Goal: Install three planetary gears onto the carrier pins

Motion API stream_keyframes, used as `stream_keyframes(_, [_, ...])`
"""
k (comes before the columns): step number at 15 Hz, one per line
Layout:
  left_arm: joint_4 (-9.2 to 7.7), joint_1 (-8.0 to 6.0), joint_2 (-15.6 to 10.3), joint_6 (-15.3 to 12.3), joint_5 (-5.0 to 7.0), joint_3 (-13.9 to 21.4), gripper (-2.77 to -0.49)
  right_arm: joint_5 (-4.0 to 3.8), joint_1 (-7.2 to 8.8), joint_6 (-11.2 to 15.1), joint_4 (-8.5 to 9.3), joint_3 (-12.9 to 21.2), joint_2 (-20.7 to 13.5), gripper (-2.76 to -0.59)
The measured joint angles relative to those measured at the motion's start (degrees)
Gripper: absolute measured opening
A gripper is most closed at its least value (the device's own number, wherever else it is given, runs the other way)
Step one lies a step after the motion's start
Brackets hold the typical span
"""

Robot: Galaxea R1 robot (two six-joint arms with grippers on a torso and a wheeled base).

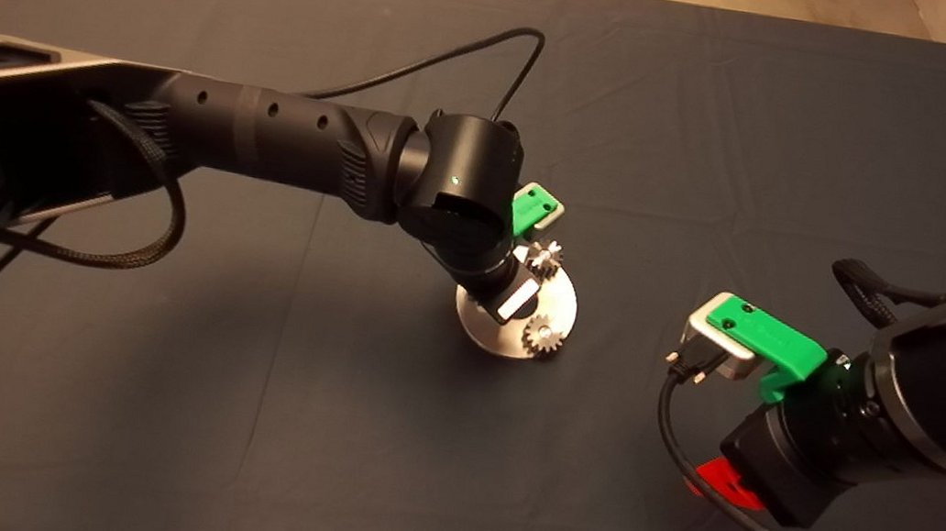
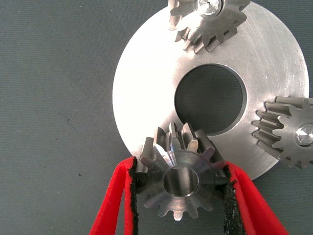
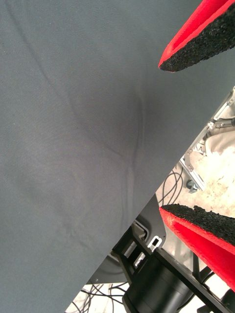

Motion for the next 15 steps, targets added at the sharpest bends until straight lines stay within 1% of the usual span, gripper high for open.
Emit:
stream_keyframes(5, [0.01, 0.05, -0.02, -0.12, 0.02, 0.0, -2.45, -0.02, 0.0, 0.0, 0.01, -0.11, 0.0, -1.36])
stream_keyframes(7, [0.13, 0.59, -0.01, -0.11, 0.13, 0.04, -2.45, 0.0, 0.02, 0.0, 0.01, -0.28, 0.0, -1.36])
stream_keyframes(9, [0.27, 0.62, -0.04, -0.11, 0.11, 0.14, -2.45, 0.02, 0.32, 0.0, 0.01, -0.37, 0.0, -1.36])
stream_keyframes(11, [0.25, 0.62, -0.33, 0.06, -0.26, 0.16, -2.45, -0.02, 0.51, 0.0, 0.01, -0.37, 0.0, -1.36])
stream_keyframes(15, [0.23, 0.62, -0.65, 0.96, -0.45, 0.17, -2.45, -0.02, 0.51, 0.0, 0.01, -0.37, 0.0, -1.36])
